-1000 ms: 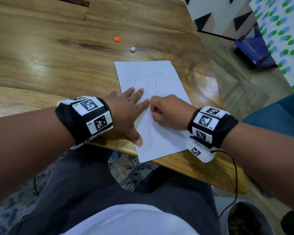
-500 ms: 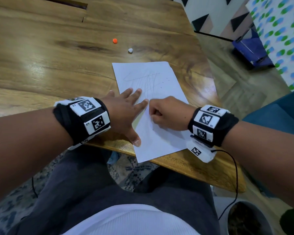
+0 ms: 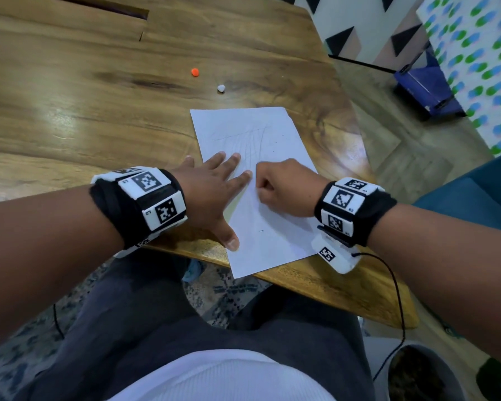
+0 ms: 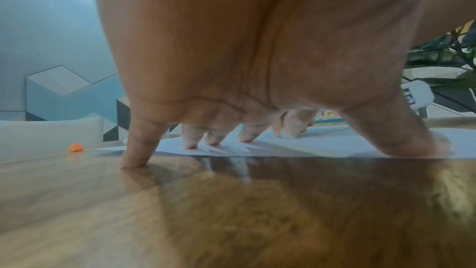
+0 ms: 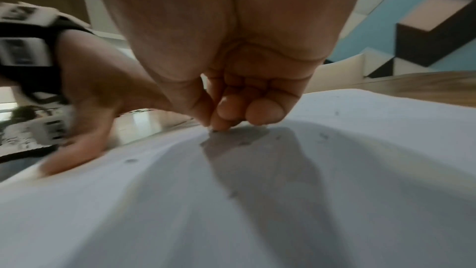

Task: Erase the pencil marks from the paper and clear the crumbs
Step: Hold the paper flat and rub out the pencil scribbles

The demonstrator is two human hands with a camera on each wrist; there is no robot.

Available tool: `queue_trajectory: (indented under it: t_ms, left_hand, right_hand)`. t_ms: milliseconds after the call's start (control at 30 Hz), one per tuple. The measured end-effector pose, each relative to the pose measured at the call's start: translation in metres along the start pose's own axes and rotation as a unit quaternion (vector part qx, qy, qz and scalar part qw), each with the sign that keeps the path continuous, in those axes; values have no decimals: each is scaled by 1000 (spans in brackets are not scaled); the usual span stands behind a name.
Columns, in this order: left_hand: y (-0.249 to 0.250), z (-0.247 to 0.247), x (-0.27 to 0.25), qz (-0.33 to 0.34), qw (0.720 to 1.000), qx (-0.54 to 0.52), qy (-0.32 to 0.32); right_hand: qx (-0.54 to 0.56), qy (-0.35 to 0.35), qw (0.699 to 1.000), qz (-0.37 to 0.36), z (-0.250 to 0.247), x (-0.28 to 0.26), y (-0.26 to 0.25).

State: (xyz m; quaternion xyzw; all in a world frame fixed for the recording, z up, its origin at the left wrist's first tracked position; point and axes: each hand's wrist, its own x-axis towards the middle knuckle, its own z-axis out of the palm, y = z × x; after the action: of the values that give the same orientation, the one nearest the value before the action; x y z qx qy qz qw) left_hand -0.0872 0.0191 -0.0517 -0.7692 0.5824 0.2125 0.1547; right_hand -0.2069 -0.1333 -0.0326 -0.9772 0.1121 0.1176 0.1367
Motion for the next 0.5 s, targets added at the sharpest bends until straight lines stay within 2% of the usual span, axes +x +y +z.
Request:
queue_trajectory:
  t_ms: [100,333,500]
  left_hand:
    - [-1,1,2,-1,1000,-5,5]
    - [-13,12,-7,-37,995,-79,43]
    - [-15,18,-16,-49,995,-75,44]
  right_hand:
    - [25,5,998,54,-4,4,10]
    - [39,-10,997,68,1,-11,20]
    - [63,-10,996,67,-2,-10,12]
